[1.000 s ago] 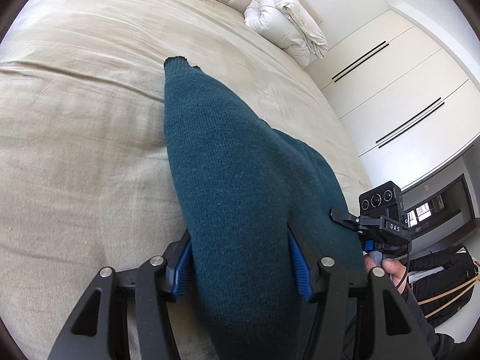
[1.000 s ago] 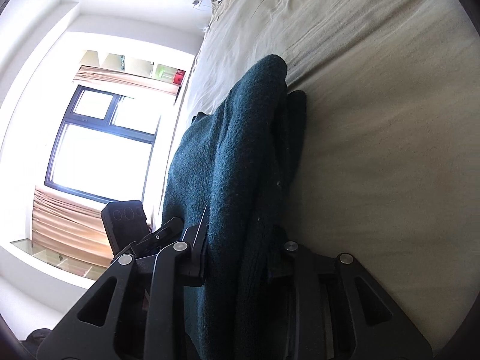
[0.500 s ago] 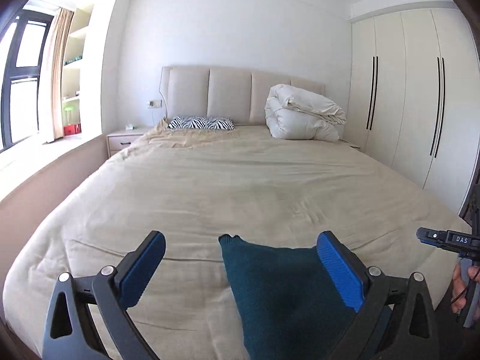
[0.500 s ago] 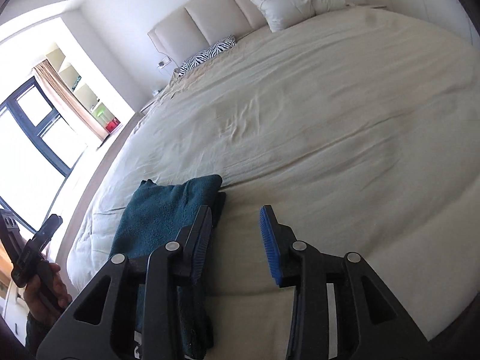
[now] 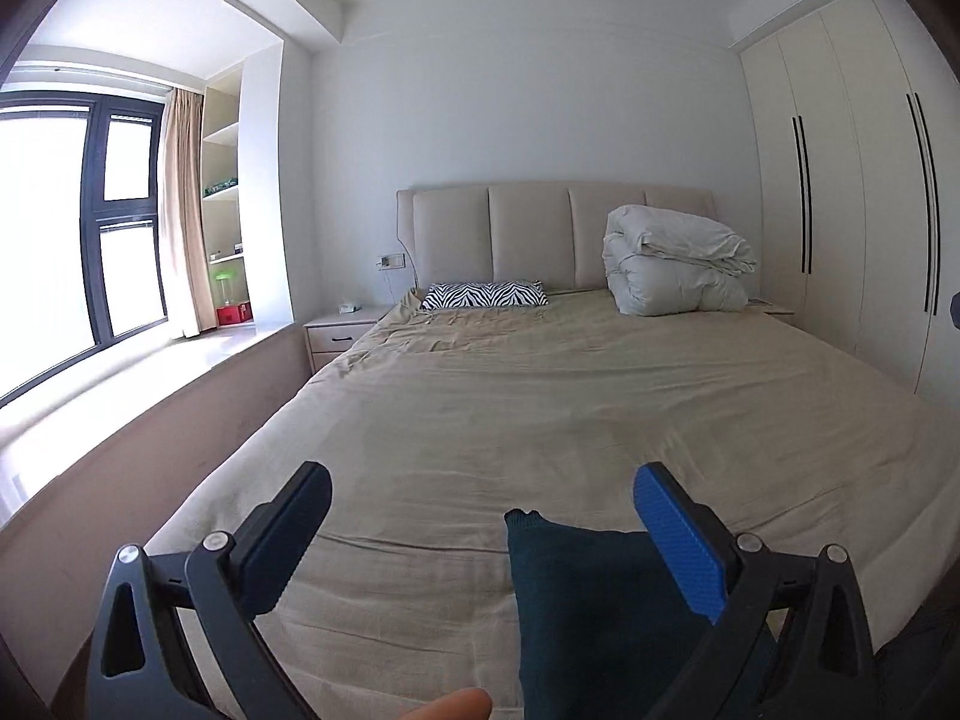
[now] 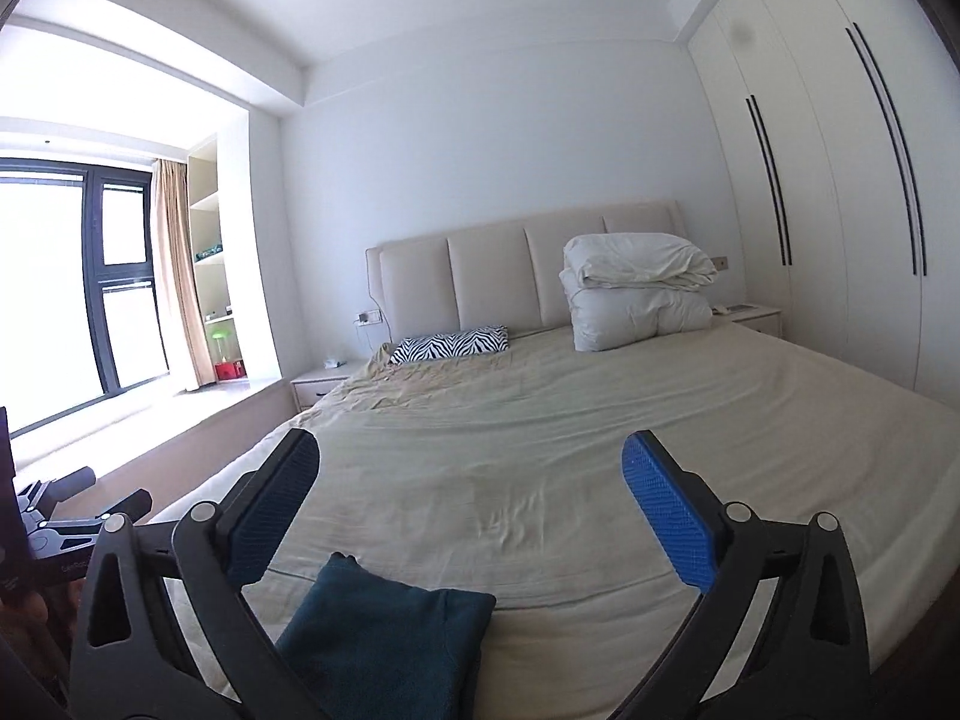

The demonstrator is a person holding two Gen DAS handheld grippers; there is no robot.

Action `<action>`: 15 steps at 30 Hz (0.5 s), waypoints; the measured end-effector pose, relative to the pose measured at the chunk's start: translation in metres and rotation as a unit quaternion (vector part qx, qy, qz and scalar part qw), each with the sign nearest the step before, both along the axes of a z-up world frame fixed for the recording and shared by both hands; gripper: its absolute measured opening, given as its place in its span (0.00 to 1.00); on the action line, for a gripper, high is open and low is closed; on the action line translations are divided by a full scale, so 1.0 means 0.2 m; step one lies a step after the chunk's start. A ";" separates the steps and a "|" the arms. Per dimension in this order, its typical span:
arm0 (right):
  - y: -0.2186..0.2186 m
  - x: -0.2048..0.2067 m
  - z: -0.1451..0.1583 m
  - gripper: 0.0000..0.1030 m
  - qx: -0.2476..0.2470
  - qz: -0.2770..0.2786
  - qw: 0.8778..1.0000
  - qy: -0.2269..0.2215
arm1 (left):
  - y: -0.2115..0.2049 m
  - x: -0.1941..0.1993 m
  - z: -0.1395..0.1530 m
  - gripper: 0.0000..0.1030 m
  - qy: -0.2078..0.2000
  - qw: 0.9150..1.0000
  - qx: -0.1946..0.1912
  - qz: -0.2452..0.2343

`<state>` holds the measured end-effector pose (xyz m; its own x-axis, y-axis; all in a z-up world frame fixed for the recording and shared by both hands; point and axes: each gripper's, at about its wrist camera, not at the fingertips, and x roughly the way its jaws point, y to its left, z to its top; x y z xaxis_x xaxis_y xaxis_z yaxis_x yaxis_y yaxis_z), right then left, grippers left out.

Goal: Fold small clothes
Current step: 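Release the folded sweater and lift both grippers away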

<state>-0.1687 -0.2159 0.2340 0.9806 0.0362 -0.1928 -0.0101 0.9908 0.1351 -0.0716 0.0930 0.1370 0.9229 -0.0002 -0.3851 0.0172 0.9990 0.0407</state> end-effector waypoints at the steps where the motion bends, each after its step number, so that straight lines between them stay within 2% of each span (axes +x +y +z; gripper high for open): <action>1: 0.03 0.00 0.00 1.00 -0.001 0.006 1.000 0.008 | 0.00 0.02 -0.04 1.00 0.021 1.000 -0.003 0.000; 5: 0.14 0.07 -0.10 1.00 -0.010 0.011 0.996 0.090 | -0.02 0.03 -0.21 1.00 0.079 0.997 -0.013 0.007; 10: 0.24 0.18 -0.34 1.00 -0.004 -0.002 0.983 0.182 | -0.04 0.09 -0.40 1.00 0.148 0.989 -0.007 0.002; 15: 0.31 0.25 -0.54 1.00 0.006 -0.011 0.969 0.247 | -0.03 0.13 -0.54 1.00 0.197 0.980 -0.016 -0.003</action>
<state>-0.1193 -0.1545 0.1251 0.7698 0.0215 -0.6379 0.0793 0.9885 0.1290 -0.0451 0.0871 0.0295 0.7017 -0.0233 -0.7120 0.0320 0.9995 -0.0012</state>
